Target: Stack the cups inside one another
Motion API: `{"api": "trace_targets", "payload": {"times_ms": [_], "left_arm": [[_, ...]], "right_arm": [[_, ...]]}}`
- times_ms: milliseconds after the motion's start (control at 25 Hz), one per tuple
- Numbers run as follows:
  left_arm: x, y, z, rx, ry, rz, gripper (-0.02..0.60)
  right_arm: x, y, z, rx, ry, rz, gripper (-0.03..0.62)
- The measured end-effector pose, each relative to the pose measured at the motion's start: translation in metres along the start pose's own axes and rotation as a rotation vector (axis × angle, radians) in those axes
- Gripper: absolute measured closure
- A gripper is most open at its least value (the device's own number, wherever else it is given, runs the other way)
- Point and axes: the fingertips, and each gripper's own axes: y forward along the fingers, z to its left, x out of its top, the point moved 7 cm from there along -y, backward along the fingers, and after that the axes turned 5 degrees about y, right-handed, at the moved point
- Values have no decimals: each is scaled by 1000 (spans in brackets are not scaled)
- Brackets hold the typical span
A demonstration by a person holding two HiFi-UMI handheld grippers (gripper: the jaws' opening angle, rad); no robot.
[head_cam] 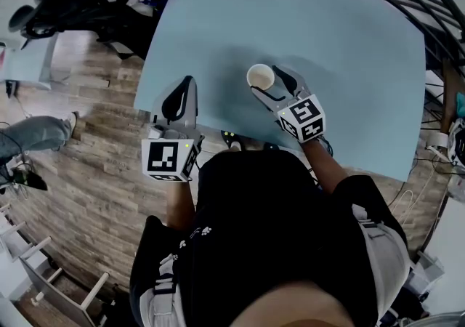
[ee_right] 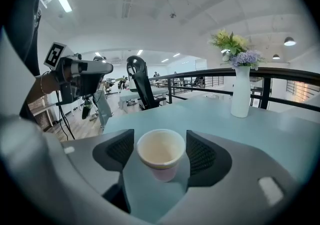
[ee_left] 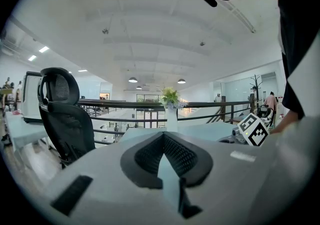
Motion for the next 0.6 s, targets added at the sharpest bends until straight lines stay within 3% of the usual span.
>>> {"api": "trace_targets", "payload": {"times_ms": [280, 600], "left_arm": [[1, 3, -7, -6, -1, -6, 595], [4, 9, -26, -33, 7, -13, 595]], "right_arm": [[27, -21, -1, 1, 37, -141, 276], [59, -62, -10, -12, 89, -381, 494]]}}
